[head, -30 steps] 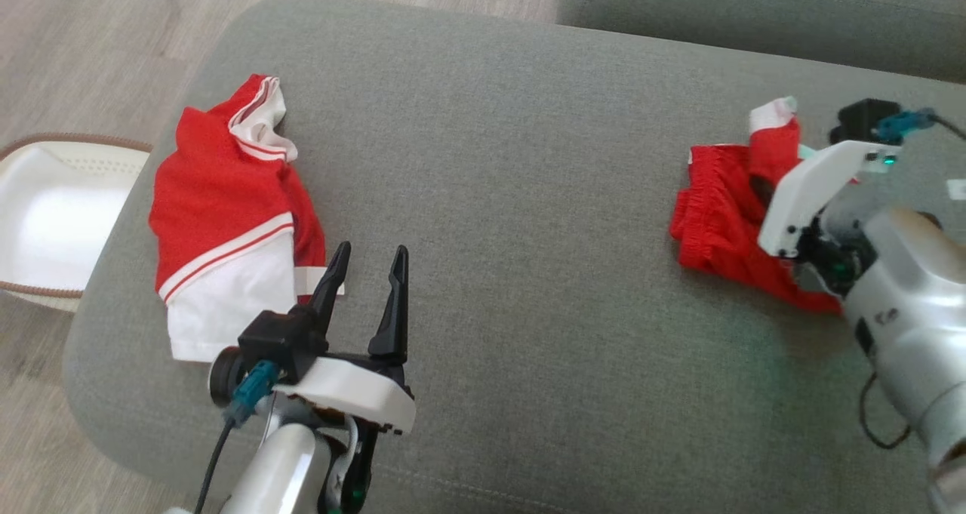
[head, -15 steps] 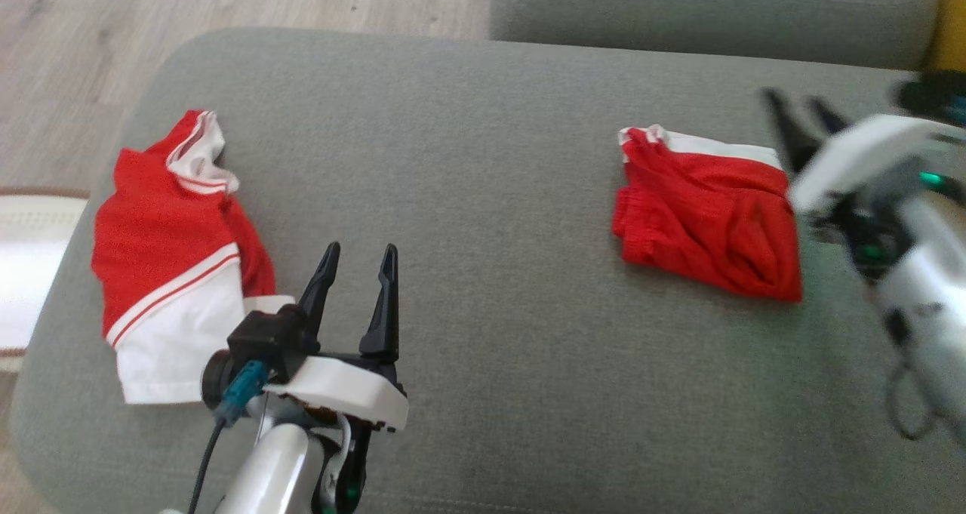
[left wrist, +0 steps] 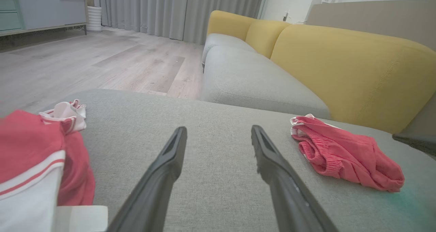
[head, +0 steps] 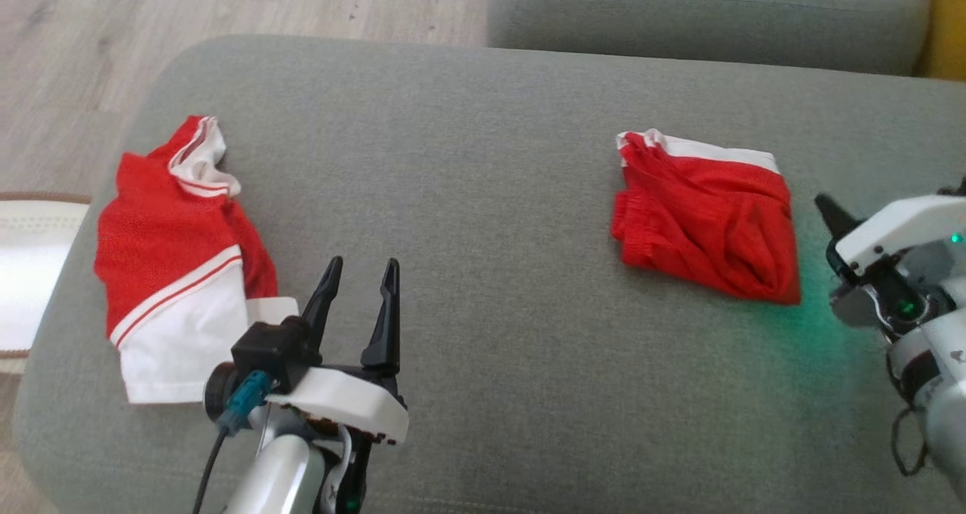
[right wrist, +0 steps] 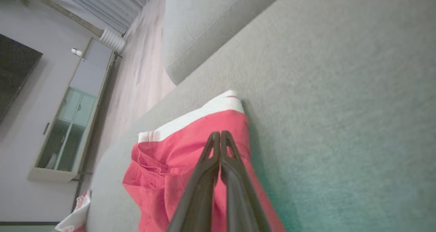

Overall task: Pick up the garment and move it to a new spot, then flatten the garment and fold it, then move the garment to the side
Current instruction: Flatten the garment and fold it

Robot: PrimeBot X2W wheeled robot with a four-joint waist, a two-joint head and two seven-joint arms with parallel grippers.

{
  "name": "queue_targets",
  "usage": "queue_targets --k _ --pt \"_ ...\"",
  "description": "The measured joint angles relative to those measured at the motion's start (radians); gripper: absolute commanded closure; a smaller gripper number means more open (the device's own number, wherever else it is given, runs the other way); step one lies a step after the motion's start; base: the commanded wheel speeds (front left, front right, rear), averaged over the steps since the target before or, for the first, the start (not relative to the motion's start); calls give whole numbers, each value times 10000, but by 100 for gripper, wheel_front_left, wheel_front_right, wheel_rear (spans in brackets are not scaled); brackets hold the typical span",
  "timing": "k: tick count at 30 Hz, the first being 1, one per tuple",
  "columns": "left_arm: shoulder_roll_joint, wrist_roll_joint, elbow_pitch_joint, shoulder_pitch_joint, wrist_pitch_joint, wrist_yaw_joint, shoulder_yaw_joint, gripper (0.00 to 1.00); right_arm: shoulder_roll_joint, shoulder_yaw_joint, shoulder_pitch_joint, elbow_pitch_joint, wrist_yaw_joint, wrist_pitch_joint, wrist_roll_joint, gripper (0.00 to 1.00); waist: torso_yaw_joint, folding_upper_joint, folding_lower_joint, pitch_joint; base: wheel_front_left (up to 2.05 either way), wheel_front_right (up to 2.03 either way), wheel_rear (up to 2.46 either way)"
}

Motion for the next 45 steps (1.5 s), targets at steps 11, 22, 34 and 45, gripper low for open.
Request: queue_targets --k 11,22,34,45 --pt "-2 15 75 1 0 -40 67 0 1231 -623 446 63 -2 2228 1484 100 525 0 0 70 0 0 0" --pt "-2 48 84 191 2 -38 301 0 1893 382 1956 -3536 -2 1987 1035 100 157 0 0 -208 0 0 0" --pt "-8 443 -351 387 2 -142 1127 0 -176 405 2697 -7390 -2 -1095 -1066 0 -1050 0 0 -557 0 0 0" --pt "-8 1174 -922 431 0 -295 1877 0 -1012 -1041 4000 -7892 -2 -3990 -4905 0 -2013 0 0 -741 0 0 0"
